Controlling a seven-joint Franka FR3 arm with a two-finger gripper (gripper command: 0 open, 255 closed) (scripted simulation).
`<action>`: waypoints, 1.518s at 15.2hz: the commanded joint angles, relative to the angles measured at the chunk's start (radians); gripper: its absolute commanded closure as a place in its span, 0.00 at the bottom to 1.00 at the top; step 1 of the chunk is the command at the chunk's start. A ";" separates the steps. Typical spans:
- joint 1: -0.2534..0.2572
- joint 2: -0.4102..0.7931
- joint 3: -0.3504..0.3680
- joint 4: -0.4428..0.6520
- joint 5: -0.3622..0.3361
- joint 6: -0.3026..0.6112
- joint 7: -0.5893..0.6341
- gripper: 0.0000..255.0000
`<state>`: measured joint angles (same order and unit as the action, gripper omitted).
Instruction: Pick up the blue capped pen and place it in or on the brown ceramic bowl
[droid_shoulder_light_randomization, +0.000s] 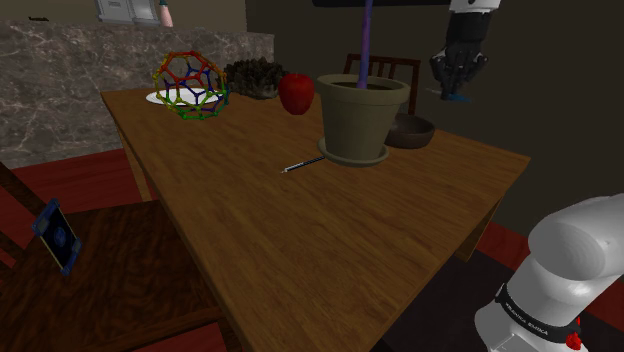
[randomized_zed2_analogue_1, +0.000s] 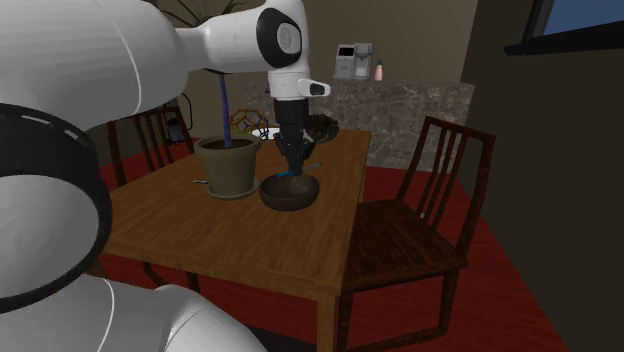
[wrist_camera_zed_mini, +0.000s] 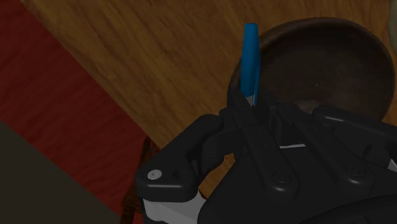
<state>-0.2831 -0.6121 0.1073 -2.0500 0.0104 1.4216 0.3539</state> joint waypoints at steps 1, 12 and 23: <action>0.002 0.072 0.024 0.058 0.007 0.014 0.028 1.00; 0.008 0.166 0.064 0.031 0.014 0.134 0.074 1.00; 0.010 0.149 0.067 -0.074 0.018 0.222 0.075 1.00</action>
<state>-0.2727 -0.4627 0.1741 -2.1225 0.0285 1.6429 0.4285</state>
